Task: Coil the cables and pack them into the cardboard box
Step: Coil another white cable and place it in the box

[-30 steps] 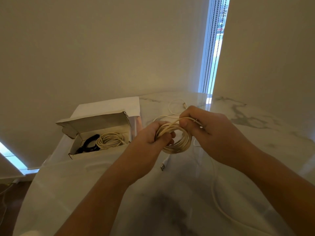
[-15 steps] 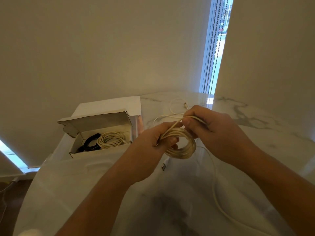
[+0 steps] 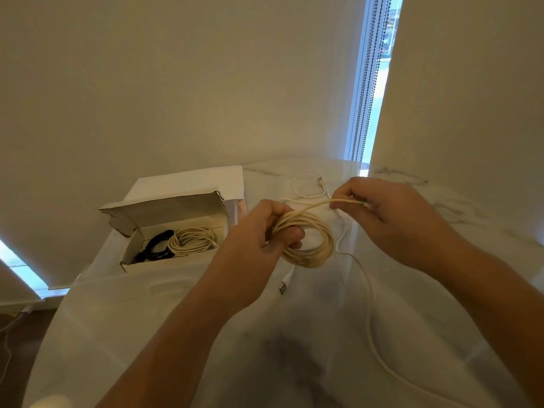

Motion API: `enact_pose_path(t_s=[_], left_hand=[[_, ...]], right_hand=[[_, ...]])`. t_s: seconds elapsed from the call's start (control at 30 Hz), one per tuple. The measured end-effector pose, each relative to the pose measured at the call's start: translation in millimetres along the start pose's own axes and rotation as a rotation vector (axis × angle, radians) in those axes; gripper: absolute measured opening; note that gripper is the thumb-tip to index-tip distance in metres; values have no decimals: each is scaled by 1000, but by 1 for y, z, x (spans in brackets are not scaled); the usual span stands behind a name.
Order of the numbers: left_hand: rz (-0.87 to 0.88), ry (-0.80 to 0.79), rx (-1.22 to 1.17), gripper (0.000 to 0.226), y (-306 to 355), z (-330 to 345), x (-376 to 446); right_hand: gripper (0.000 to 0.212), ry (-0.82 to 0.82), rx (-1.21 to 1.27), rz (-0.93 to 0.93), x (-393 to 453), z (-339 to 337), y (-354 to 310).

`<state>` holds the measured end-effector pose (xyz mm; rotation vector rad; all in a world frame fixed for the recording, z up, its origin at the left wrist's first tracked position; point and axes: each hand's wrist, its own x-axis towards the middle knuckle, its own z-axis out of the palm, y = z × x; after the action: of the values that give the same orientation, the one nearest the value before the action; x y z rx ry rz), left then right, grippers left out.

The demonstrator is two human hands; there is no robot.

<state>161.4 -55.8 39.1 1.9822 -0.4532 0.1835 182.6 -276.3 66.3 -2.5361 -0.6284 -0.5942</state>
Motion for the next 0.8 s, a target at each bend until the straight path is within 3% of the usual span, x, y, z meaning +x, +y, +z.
enact_pose_path(t_s=[0.1,0.23,0.37,0.63,0.8], left_hand=[[-13,29,4,13,-2,-2,1],[-38,47,11,13,-7,-3,2],[-64,41,-26,13,-8,-3,3],[-75,49,-133,14,-7,-8,5],[-80,58,-122,14,-8,-8,4]], right_hand=[[11,2,117,-4,-1,-7,-5],[32,-56,172,-35,-4,-8,-13],[19,-14,238,-57,-5,-8,-9],[21,-13,-30,-137,2,-8,15],[41,-1,-167,-165,1,-9,18]])
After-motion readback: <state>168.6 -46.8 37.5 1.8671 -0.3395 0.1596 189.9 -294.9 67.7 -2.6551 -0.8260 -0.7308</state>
